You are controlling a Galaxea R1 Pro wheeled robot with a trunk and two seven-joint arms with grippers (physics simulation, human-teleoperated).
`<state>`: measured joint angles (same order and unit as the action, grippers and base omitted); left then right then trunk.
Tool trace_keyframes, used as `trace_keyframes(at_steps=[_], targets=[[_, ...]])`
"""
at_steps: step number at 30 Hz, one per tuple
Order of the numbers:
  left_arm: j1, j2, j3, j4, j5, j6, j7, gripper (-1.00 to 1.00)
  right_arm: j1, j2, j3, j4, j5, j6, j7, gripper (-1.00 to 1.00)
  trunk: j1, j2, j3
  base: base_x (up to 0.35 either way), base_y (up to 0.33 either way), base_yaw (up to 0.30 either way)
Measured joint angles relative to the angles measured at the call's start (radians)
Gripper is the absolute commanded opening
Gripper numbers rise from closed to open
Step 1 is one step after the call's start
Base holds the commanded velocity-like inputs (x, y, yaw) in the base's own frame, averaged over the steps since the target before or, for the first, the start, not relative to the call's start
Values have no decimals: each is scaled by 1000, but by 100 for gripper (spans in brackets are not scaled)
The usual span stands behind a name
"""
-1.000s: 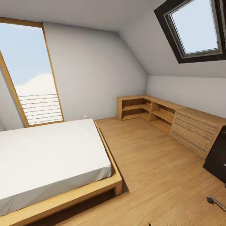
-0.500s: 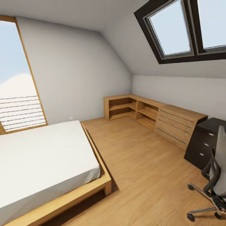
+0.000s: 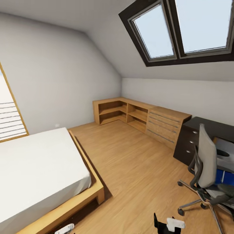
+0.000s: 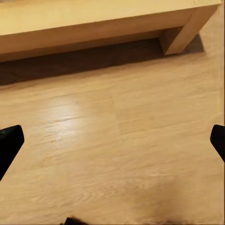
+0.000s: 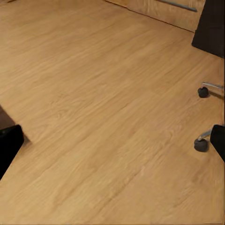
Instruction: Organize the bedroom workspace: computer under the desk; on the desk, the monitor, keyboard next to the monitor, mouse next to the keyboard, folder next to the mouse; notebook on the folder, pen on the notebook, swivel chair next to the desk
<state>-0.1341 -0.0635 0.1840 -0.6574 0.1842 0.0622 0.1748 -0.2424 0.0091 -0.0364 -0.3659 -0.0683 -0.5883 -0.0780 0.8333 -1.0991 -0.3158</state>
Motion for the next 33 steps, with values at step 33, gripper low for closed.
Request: trace_keyframes(at_steps=[33], targets=[[-26,-3,-168,333,-150,-468,10,100,-135,9,3,224,-89,25,9,100,0,0,-19,1,8,-258]])
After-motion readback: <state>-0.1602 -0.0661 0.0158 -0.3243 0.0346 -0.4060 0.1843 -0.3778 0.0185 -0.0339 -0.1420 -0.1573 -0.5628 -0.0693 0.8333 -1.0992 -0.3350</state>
